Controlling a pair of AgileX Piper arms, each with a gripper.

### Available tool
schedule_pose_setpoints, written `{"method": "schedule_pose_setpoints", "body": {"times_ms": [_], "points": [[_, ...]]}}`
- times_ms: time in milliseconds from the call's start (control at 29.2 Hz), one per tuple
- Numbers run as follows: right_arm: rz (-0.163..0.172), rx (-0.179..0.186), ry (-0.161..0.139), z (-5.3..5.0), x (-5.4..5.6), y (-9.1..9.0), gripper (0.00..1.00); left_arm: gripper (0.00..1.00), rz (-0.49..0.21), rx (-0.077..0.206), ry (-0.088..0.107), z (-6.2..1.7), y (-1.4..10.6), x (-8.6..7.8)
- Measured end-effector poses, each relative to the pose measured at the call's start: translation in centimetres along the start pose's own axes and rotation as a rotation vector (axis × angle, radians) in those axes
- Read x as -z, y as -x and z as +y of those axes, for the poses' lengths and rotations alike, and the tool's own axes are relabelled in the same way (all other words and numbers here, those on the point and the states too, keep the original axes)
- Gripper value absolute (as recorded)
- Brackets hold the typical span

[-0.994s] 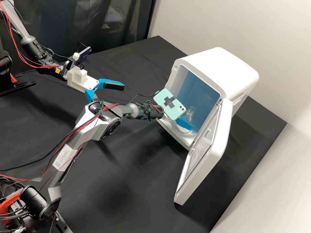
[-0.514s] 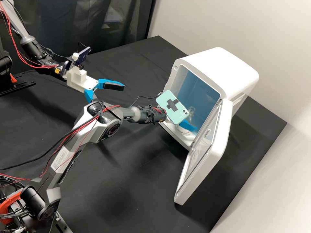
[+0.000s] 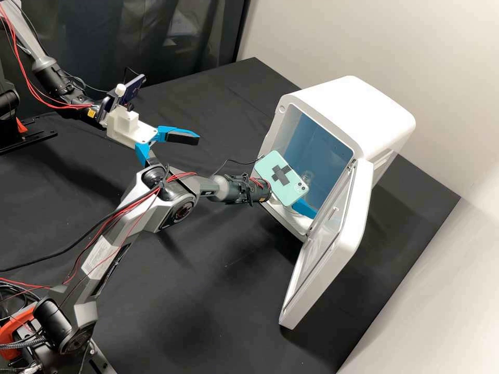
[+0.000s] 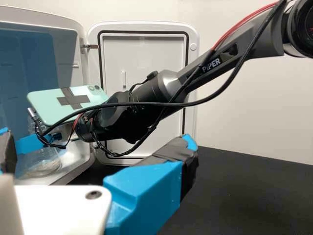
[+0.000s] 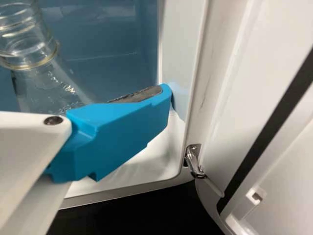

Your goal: Take the flask out of the incubator

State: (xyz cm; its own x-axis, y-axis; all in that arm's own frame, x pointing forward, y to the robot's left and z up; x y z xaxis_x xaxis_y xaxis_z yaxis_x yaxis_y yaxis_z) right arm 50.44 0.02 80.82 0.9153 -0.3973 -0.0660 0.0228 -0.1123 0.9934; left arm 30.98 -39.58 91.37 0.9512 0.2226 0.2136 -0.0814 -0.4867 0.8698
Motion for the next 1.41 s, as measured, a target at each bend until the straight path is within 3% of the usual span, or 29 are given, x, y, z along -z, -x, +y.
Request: {"method": "schedule_pose_setpoints", "body": {"times_ms": [274, 446, 549, 754, 1132, 1406], "points": [[-0.003, -0.005, 0.035, -0.1, 0.1, 0.0, 1.00, 1.00, 0.000, 0.000, 0.000, 0.00, 0.0, 0.0], [0.013, -0.034, 0.042, 0.5, 1.3, 0.0, 1.00, 1.00, 0.001, 0.000, 0.001, 0.00, 0.0, 0.0], [0.029, -0.045, 0.071, 0.7, 2.2, 0.0, 1.00, 1.00, 0.000, 0.000, 0.000, 0.00, 0.0, 0.0], [0.033, -0.060, 0.089, 1.0, 2.6, -0.3, 1.00, 1.00, 0.002, 0.000, 0.002, 0.00, 0.0, 0.0], [0.035, -0.057, 0.091, 0.6, 2.8, -0.2, 1.00, 1.00, 0.001, 0.000, 0.001, 0.00, 0.0, 0.0], [0.020, -0.050, 0.142, -0.6, 2.5, -1.1, 1.00, 1.00, 0.001, 0.000, 0.001, 0.00, 0.0, 0.0]]}}
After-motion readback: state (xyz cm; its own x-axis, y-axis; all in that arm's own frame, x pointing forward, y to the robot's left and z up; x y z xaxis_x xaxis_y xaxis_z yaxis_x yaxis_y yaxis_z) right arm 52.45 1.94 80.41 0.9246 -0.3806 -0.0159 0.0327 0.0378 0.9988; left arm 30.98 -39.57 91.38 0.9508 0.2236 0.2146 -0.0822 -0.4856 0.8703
